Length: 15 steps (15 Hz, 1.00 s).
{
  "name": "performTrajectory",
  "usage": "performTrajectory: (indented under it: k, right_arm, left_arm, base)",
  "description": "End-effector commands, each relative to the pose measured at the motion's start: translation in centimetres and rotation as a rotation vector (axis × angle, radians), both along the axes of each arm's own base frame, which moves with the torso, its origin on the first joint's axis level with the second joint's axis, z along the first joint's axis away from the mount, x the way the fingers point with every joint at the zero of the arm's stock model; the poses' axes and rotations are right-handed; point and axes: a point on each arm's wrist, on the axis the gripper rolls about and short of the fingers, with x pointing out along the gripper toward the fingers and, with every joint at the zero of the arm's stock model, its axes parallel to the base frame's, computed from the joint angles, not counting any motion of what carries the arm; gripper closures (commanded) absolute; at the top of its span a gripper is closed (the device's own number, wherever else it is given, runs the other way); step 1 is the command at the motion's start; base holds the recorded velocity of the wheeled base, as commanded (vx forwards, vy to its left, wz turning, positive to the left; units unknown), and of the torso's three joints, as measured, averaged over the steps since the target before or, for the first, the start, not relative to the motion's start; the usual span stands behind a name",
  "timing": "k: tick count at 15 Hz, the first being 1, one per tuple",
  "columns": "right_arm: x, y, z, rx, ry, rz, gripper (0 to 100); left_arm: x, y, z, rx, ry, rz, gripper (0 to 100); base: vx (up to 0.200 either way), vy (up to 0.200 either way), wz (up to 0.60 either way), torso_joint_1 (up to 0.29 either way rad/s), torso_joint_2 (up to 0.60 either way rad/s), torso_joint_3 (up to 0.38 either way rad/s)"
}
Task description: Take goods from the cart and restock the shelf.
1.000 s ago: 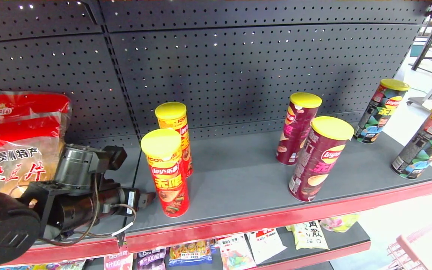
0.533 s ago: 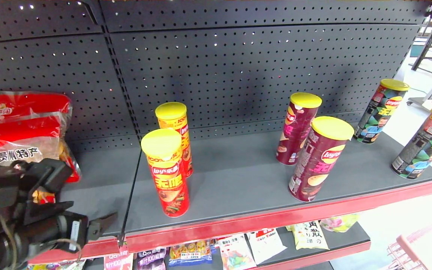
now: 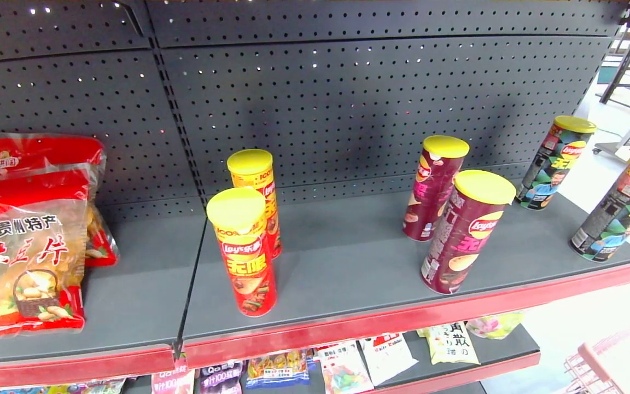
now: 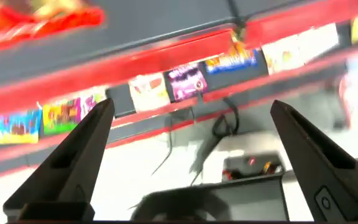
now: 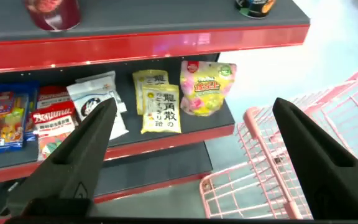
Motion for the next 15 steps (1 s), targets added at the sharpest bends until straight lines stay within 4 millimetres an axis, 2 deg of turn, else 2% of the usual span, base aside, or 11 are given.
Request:
performTrajectory:
  k: [1,2,4,6,9,10,15]
  right_arm:
    - [-0.6,0.1,-0.6,0.012,-0.066,0.067,0]
    - [-0.9,0.2,-0.7,0.013,-0.094,0.084,0]
    - [-1.2,0.2,-0.7,-0.033,-0.133,0.084,0]
    - [-1.4,0.2,-0.8,-0.048,-0.153,0.075,0]
    - [-1.6,0.3,-0.8,-0.042,-0.176,0.073,0]
    - [-1.6,0.3,-0.9,-0.041,-0.176,0.079,0]
    - [-1.6,0.3,-0.9,-0.044,-0.178,0.080,0]
  left_arm:
    - [-2.9,0.4,-2.6,-0.048,-0.202,0.073,0]
    - [-3.7,0.4,-4.6,-0.068,-0.297,0.035,0]
    - [-4.6,0.4,-6.8,-0.082,-0.381,0.017,0]
    - [-4.3,0.4,-6.8,-0.096,-0.422,0.011,0]
    - [-3.2,0.3,-8.0,-0.011,-0.547,-0.025,0]
    - [-3.2,0.3,-8.5,-0.005,-0.498,-0.019,0]
    - [-3.2,0.3,-8.4,0.010,-0.509,-0.031,0]
  base:
    - [0.000,0.000,0.00,0.000,0.00,0.000]
    - [0.000,0.000,0.00,0.000,0.00,0.000]
    - [0.000,0.000,0.00,0.000,0.00,0.000]
    - [0.000,0.000,0.00,0.000,0.00,0.000]
    - [0.000,0.000,0.00,0.000,0.00,0.000]
    - [0.000,0.000,0.00,0.000,0.00,0.000]
    - [0.000,0.000,0.00,0.000,0.00,0.000]
